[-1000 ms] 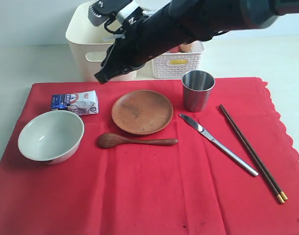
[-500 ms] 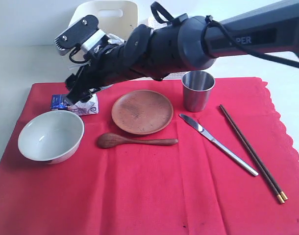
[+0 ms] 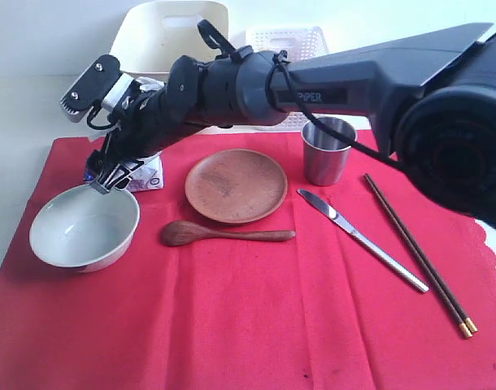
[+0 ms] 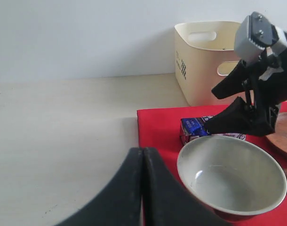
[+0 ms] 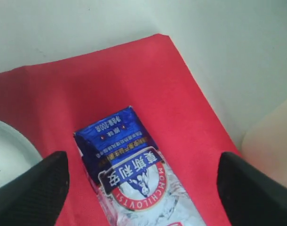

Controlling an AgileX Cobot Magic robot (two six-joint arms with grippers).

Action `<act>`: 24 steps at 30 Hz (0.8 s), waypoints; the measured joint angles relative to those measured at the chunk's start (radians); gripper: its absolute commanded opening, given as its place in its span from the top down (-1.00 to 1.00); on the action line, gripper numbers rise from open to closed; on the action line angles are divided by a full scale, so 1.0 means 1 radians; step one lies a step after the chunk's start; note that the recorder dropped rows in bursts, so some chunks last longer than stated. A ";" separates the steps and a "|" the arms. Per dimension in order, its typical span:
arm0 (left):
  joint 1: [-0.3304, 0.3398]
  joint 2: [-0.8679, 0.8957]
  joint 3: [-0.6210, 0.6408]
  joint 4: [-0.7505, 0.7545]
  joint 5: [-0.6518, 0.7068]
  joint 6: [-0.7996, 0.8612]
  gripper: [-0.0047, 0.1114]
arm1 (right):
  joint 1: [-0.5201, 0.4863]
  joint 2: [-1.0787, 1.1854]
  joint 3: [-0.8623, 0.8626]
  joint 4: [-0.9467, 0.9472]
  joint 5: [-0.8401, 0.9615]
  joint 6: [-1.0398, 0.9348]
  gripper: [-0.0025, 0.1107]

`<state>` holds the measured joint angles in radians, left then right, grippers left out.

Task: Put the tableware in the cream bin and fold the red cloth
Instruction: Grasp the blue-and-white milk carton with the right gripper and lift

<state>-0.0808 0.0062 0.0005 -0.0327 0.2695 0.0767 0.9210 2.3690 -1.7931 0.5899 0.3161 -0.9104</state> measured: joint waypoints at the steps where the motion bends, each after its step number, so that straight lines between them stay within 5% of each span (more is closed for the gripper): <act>1: 0.000 0.000 0.000 0.000 0.000 0.000 0.90 | 0.000 0.012 -0.010 -0.015 0.001 0.010 -0.48; 12: 0.000 0.000 0.000 0.000 0.000 0.000 0.90 | 0.000 0.106 -0.090 -0.068 0.012 0.047 -0.37; 24: 0.000 0.000 0.000 0.000 0.000 0.000 0.90 | 0.006 0.109 -0.095 -0.184 0.023 0.060 0.88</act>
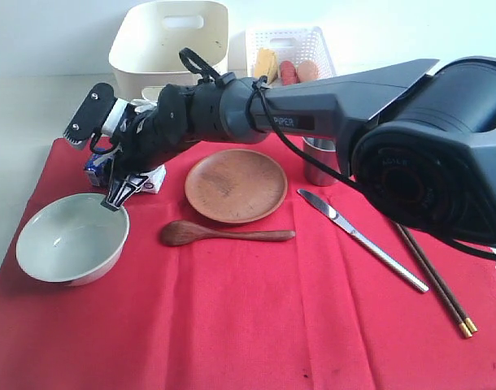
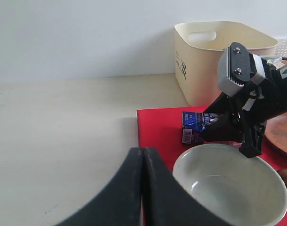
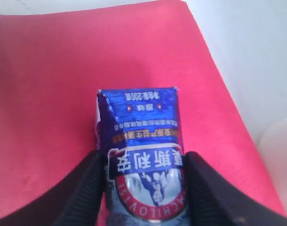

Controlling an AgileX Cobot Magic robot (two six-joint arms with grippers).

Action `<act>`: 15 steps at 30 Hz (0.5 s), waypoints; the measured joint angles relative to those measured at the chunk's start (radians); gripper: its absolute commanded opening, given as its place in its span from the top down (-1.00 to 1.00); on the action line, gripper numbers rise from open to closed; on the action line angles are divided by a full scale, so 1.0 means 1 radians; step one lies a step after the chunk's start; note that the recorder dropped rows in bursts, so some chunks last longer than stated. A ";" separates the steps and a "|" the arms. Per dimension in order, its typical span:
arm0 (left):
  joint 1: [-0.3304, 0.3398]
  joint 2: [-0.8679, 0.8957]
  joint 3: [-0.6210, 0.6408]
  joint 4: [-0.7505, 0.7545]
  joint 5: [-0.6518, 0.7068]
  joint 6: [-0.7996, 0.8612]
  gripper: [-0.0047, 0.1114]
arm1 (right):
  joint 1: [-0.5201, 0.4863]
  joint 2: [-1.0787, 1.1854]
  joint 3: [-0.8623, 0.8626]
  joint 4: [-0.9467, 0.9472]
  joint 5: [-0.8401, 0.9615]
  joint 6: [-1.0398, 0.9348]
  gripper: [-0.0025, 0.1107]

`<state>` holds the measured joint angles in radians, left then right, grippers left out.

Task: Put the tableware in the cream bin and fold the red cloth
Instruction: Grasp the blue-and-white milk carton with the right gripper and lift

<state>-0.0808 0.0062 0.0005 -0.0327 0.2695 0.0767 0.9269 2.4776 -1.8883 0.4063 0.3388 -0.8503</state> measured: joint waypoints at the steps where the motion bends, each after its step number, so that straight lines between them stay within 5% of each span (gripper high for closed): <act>1: 0.000 0.000 0.000 0.000 0.000 0.000 0.90 | -0.001 0.000 0.000 -0.011 0.000 0.005 0.96; 15: 0.000 0.000 0.000 0.000 0.000 0.000 0.90 | -0.007 -0.177 0.000 -0.096 0.159 0.119 0.96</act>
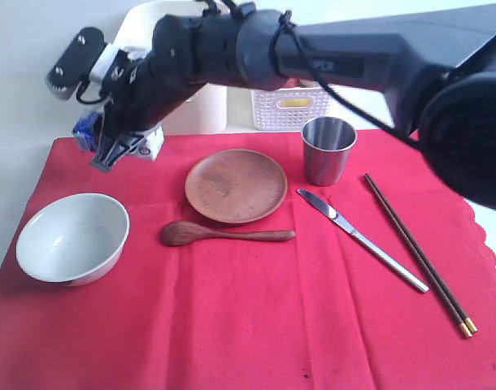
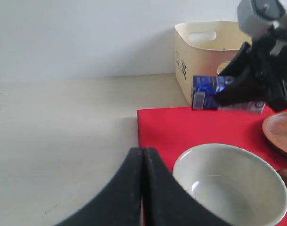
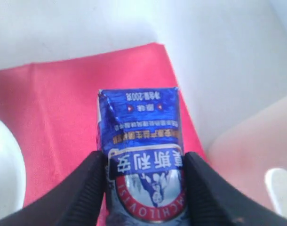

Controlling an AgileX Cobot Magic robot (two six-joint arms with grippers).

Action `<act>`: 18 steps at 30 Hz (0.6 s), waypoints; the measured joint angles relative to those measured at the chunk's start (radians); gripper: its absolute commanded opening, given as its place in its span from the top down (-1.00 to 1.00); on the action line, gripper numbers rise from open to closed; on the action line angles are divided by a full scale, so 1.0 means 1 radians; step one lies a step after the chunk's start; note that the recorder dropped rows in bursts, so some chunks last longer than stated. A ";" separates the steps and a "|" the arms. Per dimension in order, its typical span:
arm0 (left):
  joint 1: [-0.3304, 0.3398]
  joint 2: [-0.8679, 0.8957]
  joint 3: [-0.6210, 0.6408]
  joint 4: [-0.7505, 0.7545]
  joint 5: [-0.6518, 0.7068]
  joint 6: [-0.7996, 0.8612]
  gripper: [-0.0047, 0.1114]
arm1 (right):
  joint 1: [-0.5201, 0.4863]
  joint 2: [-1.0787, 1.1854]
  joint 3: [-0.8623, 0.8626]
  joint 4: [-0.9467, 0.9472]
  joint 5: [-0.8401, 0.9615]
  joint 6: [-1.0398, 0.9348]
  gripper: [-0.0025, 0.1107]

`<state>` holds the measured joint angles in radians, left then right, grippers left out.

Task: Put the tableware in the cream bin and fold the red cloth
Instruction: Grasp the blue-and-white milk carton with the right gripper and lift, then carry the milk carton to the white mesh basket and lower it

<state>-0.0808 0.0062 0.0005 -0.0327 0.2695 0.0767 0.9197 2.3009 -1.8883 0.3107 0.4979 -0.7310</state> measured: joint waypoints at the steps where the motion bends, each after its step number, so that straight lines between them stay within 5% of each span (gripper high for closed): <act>1: 0.000 0.000 0.000 0.000 0.000 0.000 0.90 | -0.005 -0.018 0.000 -0.010 0.002 0.025 0.96; 18: 0.000 0.000 0.000 0.000 0.000 0.000 0.90 | -0.360 -0.201 0.000 -0.051 0.158 0.235 0.96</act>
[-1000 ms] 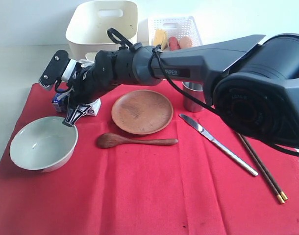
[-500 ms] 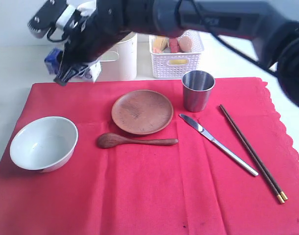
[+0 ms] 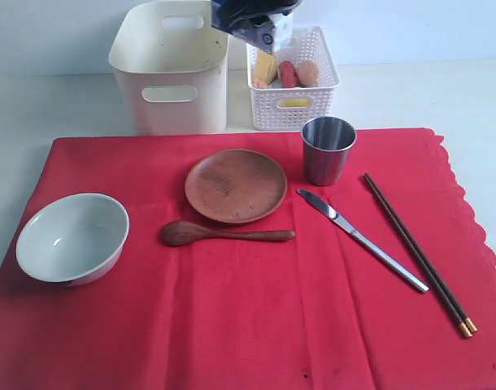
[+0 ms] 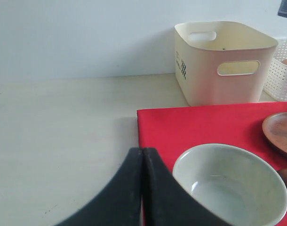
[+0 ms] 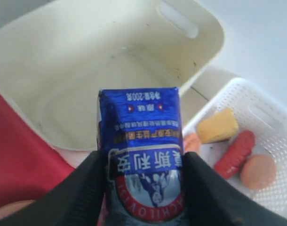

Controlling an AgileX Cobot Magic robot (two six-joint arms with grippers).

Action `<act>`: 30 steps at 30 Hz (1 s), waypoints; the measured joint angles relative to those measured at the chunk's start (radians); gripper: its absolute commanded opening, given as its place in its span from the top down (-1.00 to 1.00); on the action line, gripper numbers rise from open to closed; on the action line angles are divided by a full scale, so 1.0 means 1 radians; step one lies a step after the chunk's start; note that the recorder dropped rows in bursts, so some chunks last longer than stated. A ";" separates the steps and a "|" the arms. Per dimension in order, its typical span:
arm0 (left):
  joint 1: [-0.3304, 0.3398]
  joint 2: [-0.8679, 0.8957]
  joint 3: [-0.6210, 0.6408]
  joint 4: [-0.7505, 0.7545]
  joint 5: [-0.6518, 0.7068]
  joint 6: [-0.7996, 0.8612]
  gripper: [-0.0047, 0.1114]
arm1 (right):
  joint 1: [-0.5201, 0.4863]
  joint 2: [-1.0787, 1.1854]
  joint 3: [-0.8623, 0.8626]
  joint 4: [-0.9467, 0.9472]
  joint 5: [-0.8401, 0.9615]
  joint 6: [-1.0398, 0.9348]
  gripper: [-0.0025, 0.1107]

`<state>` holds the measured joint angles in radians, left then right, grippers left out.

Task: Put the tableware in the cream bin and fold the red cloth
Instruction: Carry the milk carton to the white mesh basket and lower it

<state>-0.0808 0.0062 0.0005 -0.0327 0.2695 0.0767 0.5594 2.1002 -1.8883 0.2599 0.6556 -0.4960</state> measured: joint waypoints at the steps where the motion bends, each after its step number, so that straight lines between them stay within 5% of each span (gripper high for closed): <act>1: 0.000 0.000 0.000 0.000 0.000 0.000 0.90 | -0.015 0.005 0.000 0.006 0.003 0.002 0.96; 12: 0.000 0.000 0.000 0.000 0.000 0.000 0.90 | -0.123 0.141 0.000 0.020 -0.015 0.037 0.96; 30: 0.000 0.000 0.000 0.000 0.000 0.000 0.90 | -0.125 0.210 0.000 0.049 -0.226 0.102 0.96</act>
<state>-0.0808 0.0062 0.0005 -0.0327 0.2695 0.0767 0.4343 2.3098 -1.8883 0.3087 0.4291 -0.3938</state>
